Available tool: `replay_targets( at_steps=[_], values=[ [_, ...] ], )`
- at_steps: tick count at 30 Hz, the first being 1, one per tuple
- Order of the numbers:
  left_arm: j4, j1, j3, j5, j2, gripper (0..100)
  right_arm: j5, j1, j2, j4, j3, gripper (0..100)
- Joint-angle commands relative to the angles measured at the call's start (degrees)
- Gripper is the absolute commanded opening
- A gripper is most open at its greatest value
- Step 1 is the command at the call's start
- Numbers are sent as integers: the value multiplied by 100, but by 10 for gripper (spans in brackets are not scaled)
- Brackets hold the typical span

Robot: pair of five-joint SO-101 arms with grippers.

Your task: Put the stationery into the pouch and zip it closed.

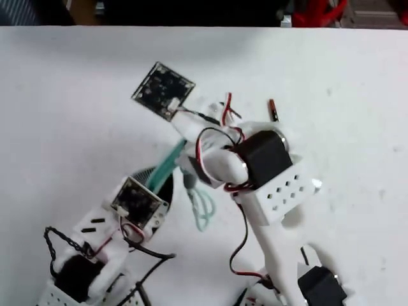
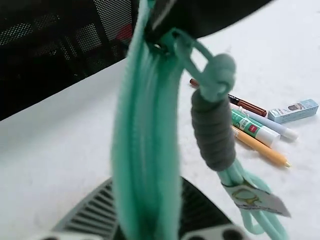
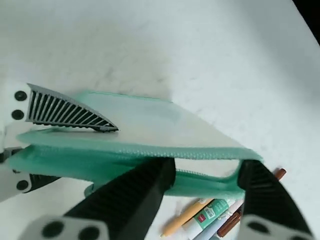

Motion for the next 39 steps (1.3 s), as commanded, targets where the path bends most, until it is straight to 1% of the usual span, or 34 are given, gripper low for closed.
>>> replay_targets(
  at_steps=[1,6,10,12,15,17,18,20,22,24,26,27,29,30,32,34,36,37,39],
  values=[
    [-62,-22,-220,-70,-127,20,352,-268,-110,198,703,373],
    [-70,-22,-220,-70,-127,20,677,-286,-673,180,1029,389],
    [-70,-22,-229,-70,-127,20,580,-66,-681,136,985,375],
    [-70,-22,-229,-70,-127,20,580,57,-629,101,835,316],
    [-70,-22,-229,-70,-127,20,563,233,-374,84,580,156],
    [-70,-22,-229,-70,-127,20,281,277,-154,84,369,34],
    [-70,-22,-229,-70,-127,20,79,312,-31,84,264,4],
    [-70,-22,-229,-70,-127,20,-273,347,224,92,70,42],
    [-70,-22,-255,-70,-127,28,-501,347,505,92,-114,17],
    [-132,-31,-255,-35,-127,80,-589,338,822,119,-273,20],
    [-123,-31,-220,35,-127,165,-615,338,1130,127,-378,17],
    [-114,-92,-211,176,-127,201,-615,347,1244,127,-404,17],
    [-229,-356,-141,545,-127,224,-589,347,1429,136,-422,17],
    [-378,-514,-97,633,-119,225,-589,347,1464,136,-422,17],
    [-703,-664,79,589,-119,225,-580,338,1499,136,-422,17],
    [-1090,-567,378,510,-119,221,-580,321,1481,136,-422,17],
    [-1459,-391,677,387,-119,190,-580,312,1473,136,-422,33],
    [-1618,-312,791,299,-119,158,-580,312,1473,136,-413,67],
    [-1820,-215,914,123,-119,67,-598,330,1473,171,-387,194]
  ],
)
